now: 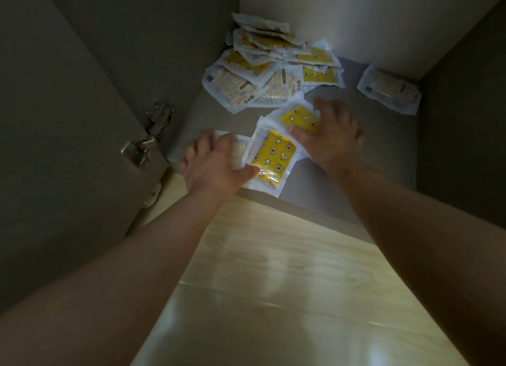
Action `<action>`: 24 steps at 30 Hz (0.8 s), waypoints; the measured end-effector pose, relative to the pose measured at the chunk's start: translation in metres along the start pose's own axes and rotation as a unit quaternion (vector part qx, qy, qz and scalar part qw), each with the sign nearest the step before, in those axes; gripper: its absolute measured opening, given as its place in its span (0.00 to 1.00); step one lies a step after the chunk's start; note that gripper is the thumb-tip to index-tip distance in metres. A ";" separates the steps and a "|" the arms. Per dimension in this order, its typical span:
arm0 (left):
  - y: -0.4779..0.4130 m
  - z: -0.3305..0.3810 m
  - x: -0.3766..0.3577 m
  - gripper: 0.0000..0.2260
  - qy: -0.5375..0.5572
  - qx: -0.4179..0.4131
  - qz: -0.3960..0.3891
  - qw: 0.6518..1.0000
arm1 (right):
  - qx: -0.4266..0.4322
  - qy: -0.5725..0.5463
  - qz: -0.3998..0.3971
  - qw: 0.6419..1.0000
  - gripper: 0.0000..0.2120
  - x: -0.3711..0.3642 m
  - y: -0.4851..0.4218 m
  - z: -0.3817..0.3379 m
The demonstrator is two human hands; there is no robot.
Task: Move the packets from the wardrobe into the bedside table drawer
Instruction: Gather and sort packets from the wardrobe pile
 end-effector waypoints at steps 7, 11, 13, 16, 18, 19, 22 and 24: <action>0.005 0.018 -0.003 0.26 0.202 0.183 0.041 0.961 | -0.044 0.011 -0.112 0.993 0.28 -0.028 0.027 -0.014; -0.001 0.013 -0.001 0.29 0.405 0.256 0.108 0.871 | -0.050 -0.053 -0.113 0.991 0.25 -0.032 0.054 -0.025; -0.001 0.012 -0.005 0.34 0.506 0.266 0.081 0.816 | -0.055 -0.082 -0.120 0.988 0.25 -0.031 0.061 -0.030; 0.005 0.023 -0.019 0.29 0.601 0.266 0.011 0.753 | -0.051 -0.125 -0.127 0.983 0.24 -0.029 0.069 -0.037; 0.010 0.026 -0.027 0.22 0.589 0.271 -0.006 0.761 | -0.040 -0.140 -0.141 0.979 0.25 -0.030 0.075 -0.042; 0.012 0.026 -0.031 0.19 0.582 0.275 -0.016 0.765 | -0.031 -0.137 -0.143 0.980 0.26 -0.031 0.078 -0.045; 0.015 0.020 -0.034 0.15 0.595 0.291 -0.073 0.745 | -0.025 -0.149 -0.100 0.983 0.25 -0.031 0.079 -0.045; 0.018 0.010 -0.032 0.15 0.599 0.290 -0.104 0.739 | -0.049 -0.158 -0.049 0.985 0.27 -0.027 0.074 -0.038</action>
Point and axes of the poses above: each hand's wrist, its own y-axis away from the middle knuckle, its own x-axis out of the back of the hand, z = x × y, the point moved 5 cm from there along -y, towards the middle knuckle, and after that the axes turned 4 degrees about z, right-handed, at the moved point
